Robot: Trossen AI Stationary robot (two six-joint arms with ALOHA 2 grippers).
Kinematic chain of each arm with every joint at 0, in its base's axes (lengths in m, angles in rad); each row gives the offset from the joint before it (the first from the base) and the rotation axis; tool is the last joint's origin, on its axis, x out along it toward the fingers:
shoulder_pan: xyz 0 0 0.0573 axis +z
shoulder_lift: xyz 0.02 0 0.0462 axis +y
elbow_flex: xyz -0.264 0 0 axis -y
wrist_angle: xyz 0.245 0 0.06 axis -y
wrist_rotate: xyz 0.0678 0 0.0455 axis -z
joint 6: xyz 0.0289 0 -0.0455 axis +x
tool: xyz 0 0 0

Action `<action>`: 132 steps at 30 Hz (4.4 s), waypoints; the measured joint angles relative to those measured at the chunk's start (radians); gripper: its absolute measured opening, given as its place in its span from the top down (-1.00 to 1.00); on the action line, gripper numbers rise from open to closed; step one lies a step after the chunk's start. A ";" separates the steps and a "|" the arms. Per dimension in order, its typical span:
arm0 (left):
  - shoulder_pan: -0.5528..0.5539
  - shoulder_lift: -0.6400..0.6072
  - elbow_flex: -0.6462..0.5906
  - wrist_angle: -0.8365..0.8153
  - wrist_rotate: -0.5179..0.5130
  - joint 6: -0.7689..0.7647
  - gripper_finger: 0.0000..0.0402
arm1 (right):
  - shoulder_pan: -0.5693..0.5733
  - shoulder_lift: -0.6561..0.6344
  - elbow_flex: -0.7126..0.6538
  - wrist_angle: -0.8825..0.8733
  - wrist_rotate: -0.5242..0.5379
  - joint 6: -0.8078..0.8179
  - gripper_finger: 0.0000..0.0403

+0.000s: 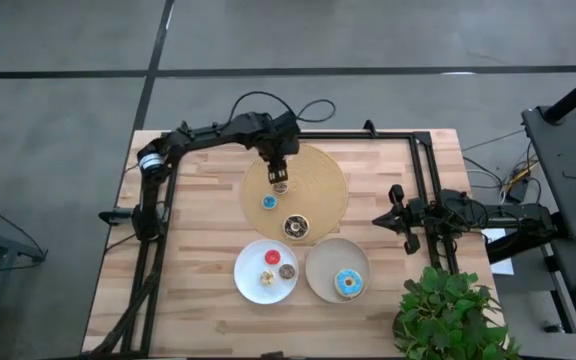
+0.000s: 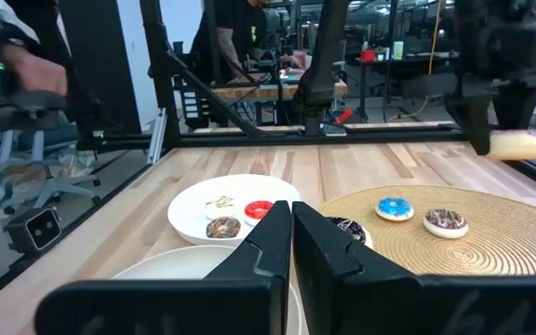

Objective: Pick & Place donuts
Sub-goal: Put the big pink donut on the brown plate

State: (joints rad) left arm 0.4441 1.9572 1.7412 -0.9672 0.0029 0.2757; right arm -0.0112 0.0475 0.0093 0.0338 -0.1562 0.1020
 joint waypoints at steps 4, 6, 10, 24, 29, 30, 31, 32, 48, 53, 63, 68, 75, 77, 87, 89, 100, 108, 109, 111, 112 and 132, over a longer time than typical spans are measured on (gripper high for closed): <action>-0.070 0.000 0.046 -0.001 0.007 0.003 0.36 | 0.000 0.000 0.000 0.000 0.000 -0.004 0.96; -0.103 0.000 0.063 -0.001 0.006 0.007 0.36 | 0.000 0.000 0.000 0.000 0.000 -0.002 0.96; -0.169 0.000 0.086 0.000 0.004 0.010 0.36 | 0.000 0.000 0.000 0.000 0.000 -0.005 0.96; -0.337 0.000 0.097 0.001 0.004 0.009 0.36 | 0.000 0.000 0.000 0.000 0.000 -0.005 0.96; -0.391 0.000 0.097 0.001 0.005 0.022 0.36 | 0.000 0.000 0.000 0.000 0.000 -0.001 0.96; -0.404 0.000 0.097 0.001 0.005 0.028 0.36 | 0.000 0.000 0.000 0.000 0.000 -0.004 0.96; -0.416 0.000 0.097 0.002 0.006 0.033 0.36 | 0.000 0.000 0.000 0.000 0.000 -0.005 0.96; -0.430 0.000 0.097 0.002 0.006 0.039 0.36 | 0.000 0.000 0.000 0.000 0.000 -0.004 0.96; -0.637 0.000 0.097 0.059 0.007 0.088 0.36 | 0.000 0.000 0.000 0.000 0.000 0.000 0.96; -0.667 0.000 0.097 0.109 0.007 0.069 0.36 | 0.000 0.000 0.000 0.000 0.000 -0.004 0.96; -0.680 0.019 0.098 0.178 0.009 0.039 0.36 | 0.000 0.000 0.000 0.000 0.000 -0.001 0.96; -0.680 0.042 0.098 0.181 0.011 0.038 0.36 | 0.000 0.000 0.000 0.000 0.000 0.000 0.96; -0.684 0.082 0.103 0.194 0.018 0.038 0.36 | 0.000 0.000 0.000 0.000 0.000 0.000 0.96; -0.685 0.093 0.105 0.197 0.024 0.038 0.36 | 0.000 0.000 0.000 0.000 0.000 -0.001 0.96; -0.685 0.166 0.111 0.226 0.032 0.038 0.36 | 0.000 0.000 0.000 0.000 -0.001 -0.004 0.96; -0.684 0.177 0.111 0.233 0.039 0.038 0.36 | 0.000 0.001 0.000 0.000 0.000 0.000 0.96; -0.684 0.217 0.134 0.243 0.062 0.038 0.36 | 0.000 0.000 0.000 0.000 0.000 -0.005 0.96; -0.667 0.219 0.134 0.242 0.061 0.045 0.36 | 0.000 0.001 0.000 0.000 0.000 -0.004 0.96; -0.665 0.219 0.134 0.242 0.061 0.045 0.36 | 0.000 0.001 0.000 0.000 0.000 -0.001 0.96; -0.664 0.219 0.134 0.243 0.058 0.045 0.36 | 0.000 0.001 0.000 0.000 0.000 -0.001 0.96; -0.664 0.219 0.134 0.242 0.059 0.045 0.36 | 0.000 0.001 0.000 0.000 0.000 -0.003 0.96; -0.730 0.219 0.119 0.338 0.068 0.042 0.36 | 0.000 0.001 0.000 0.000 0.000 -0.001 0.96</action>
State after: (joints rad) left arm -0.2855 2.1757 1.8603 -0.6289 0.0709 0.3172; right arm -0.0113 0.0486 0.0093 0.0338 -0.1562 0.1009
